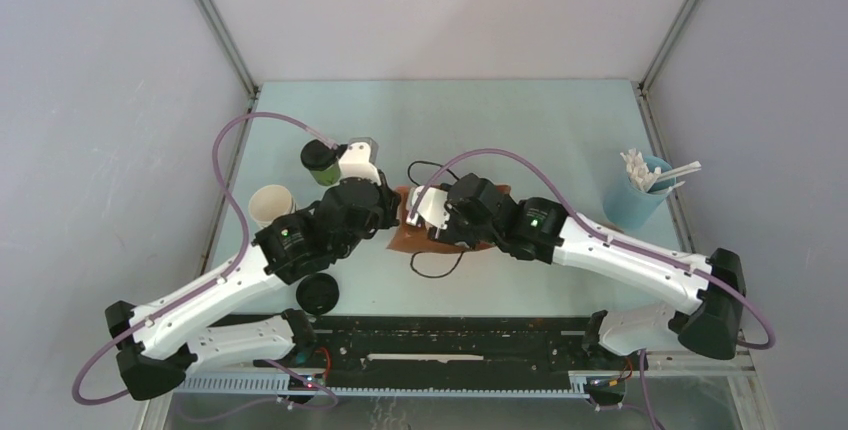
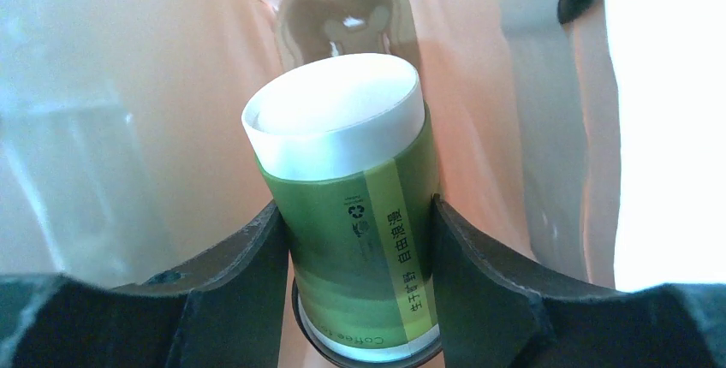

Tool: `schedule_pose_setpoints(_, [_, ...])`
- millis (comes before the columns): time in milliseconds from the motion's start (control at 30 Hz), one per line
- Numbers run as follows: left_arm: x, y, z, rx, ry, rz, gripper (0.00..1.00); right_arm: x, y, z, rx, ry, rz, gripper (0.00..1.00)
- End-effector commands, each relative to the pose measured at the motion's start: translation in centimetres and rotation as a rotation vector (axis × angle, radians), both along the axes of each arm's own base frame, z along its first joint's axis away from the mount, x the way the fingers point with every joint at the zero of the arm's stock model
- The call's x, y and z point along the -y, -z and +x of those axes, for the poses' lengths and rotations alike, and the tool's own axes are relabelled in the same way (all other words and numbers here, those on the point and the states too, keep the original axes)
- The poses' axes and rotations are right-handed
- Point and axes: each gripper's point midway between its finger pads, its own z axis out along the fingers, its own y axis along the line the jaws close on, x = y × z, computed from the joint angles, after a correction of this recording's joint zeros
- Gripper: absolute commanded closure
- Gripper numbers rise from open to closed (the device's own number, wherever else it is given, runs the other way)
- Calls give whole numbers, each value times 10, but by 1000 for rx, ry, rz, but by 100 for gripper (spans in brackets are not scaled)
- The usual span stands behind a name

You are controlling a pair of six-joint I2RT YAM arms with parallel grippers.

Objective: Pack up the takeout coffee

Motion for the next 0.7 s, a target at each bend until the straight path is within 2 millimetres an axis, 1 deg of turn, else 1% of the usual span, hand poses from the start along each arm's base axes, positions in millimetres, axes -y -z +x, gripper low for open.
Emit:
schedule_pose_setpoints(0, [-6,-6,6,-15,-43,6,100,-16,-55,-13,-29,16,234,48])
schedule_pose_setpoints(133, [-14,-6,13,-34,-86,37,100,-24,-104,-25,-103,33,466,47])
schedule_pose_setpoints(200, [-16,-6,17,-47,-102,36,100,-24,-126,-23,-160,71,578,47])
schedule_pose_setpoints(267, [-14,-9,21,-64,-97,29,100,-27,-146,-27,-224,65,683,48])
schedule_pose_setpoints(333, [-13,-13,25,-73,-101,40,100,-28,-160,-27,-285,68,769,48])
schedule_pose_setpoints(400, [-10,-15,29,-82,-101,68,100,-25,-171,-24,-355,105,855,50])
schedule_pose_setpoints(500, [-4,-20,35,-99,-97,88,100,-17,-192,-10,-464,176,1006,51])
schedule_pose_setpoints(567, [-3,-24,39,-115,-104,103,100,-7,-205,2,-569,243,1118,52])
schedule_pose_setpoints(600, [-1,-25,42,-126,-106,113,100,0,-208,9,-623,289,1167,53])
schedule_pose_setpoints(667, [1,-27,45,-148,-100,125,100,11,-213,16,-758,335,1248,51])
